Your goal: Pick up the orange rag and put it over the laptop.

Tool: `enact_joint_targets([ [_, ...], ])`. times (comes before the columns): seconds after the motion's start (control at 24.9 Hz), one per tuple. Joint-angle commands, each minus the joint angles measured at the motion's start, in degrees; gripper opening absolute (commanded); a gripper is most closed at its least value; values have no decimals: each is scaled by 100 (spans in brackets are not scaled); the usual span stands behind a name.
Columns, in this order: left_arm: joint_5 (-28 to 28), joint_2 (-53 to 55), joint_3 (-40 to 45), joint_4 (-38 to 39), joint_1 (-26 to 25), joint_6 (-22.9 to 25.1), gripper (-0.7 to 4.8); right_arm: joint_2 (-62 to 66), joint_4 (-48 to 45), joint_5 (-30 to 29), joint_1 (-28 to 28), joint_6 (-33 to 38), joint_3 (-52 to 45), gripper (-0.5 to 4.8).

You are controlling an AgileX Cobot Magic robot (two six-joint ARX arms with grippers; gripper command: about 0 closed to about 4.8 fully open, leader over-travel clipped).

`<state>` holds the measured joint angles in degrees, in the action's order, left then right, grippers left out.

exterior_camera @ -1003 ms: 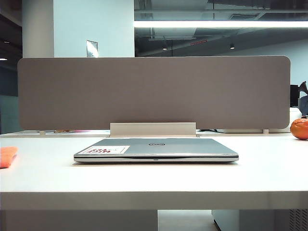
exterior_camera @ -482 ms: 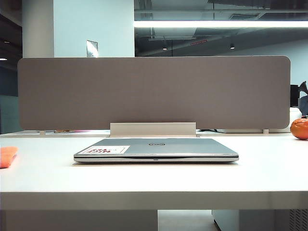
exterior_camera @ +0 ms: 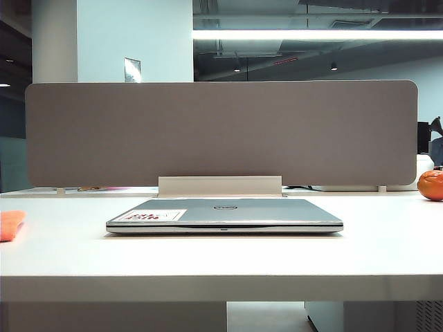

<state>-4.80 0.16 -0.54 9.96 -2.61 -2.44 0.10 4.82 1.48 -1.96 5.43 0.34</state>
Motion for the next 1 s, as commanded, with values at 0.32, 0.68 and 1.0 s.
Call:
enact_joint_targets([
  [0.32,-208,7,9,-103,2,-402,479,-13,-970,-911,-9,833,142,-5],
  [0.68,-188,7,9,-103,2,-402,479,-11,-693,-909,-9,831,859,-5],
  [1.0,-184,7,9,-96,2,-400,479,-11,-372,-1064,-9,831,1438,-5],
])
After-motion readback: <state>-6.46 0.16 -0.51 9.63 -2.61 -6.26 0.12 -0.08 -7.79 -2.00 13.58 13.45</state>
